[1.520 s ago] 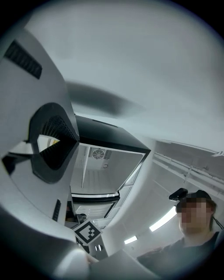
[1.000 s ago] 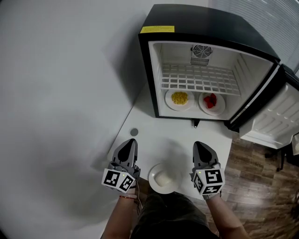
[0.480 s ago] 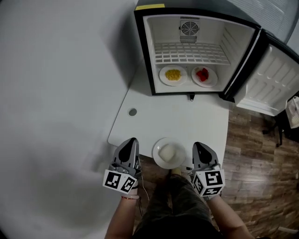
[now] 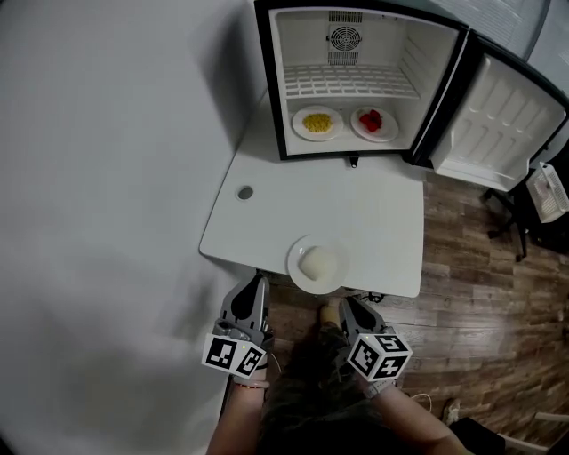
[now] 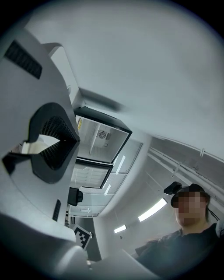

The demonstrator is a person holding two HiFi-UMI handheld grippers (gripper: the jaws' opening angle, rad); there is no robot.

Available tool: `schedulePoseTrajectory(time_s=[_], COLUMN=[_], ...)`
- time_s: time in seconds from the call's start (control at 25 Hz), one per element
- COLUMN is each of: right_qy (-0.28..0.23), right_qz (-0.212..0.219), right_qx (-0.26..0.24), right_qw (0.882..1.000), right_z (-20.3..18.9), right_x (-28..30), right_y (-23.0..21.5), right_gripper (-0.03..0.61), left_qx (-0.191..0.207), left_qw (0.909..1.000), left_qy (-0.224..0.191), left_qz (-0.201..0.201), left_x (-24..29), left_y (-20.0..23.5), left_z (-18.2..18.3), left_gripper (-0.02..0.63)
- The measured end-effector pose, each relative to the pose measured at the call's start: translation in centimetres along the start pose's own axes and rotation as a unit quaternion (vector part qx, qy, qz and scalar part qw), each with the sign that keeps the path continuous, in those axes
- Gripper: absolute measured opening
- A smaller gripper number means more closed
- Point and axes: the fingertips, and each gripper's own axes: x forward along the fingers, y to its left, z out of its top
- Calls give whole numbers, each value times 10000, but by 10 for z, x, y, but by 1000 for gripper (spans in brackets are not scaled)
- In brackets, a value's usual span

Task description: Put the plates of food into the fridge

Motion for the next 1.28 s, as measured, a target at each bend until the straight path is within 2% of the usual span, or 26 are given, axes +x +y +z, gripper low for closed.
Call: schedulePoseTrajectory(time_s=[0.04, 0.12, 0.16, 0.28, 0.4, 0.52, 0.72, 0.88, 1.0, 1.12, 1.28], right_qy=[26, 88, 112, 99, 127, 177, 109, 135, 123, 157, 153], right_qz=[15, 126, 186, 235, 234, 226, 414, 507, 564, 631, 726], right_qx=[171, 536, 751, 1433, 2121, 2606, 3087, 3133, 3310, 3373, 3668], right_qw=[9998, 9984, 9969, 9894, 9769, 9650, 9502, 9482, 9419, 9392, 9273], right_z=[-6, -14, -16, -20, -26, -30, -28, -28, -28, -30, -31], right_x=[1, 8, 12, 24, 38, 50, 64, 73, 78, 78, 79], right_y=[1, 5, 7, 6, 3, 0, -2, -1, -1, -4, -5], right_gripper=[14, 86, 101, 124, 141, 143, 143, 143, 141, 95, 92], left_qx=[3, 39, 61, 84, 62, 59, 66, 83, 80, 70, 48], left_qw=[10000, 10000, 10000, 9999, 9999, 9999, 9999, 9999, 9999, 9999, 9999], left_qy=[6, -4, -25, -69, -73, -60, 1, 45, 80, 113, 144], left_qz=[-25, -52, -51, -72, -113, -133, -135, -135, -109, -80, -57], left_x=[-4, -7, -8, -6, -5, -5, -1, 2, 4, 6, 8], left_y=[-2, -5, -7, -10, -10, -10, -9, -7, -3, -1, 1], left_z=[-2, -5, -6, -10, -13, -14, -19, -21, -23, -25, -26], left_gripper=[6, 6, 6, 6, 6, 6, 6, 6, 6, 6, 6])
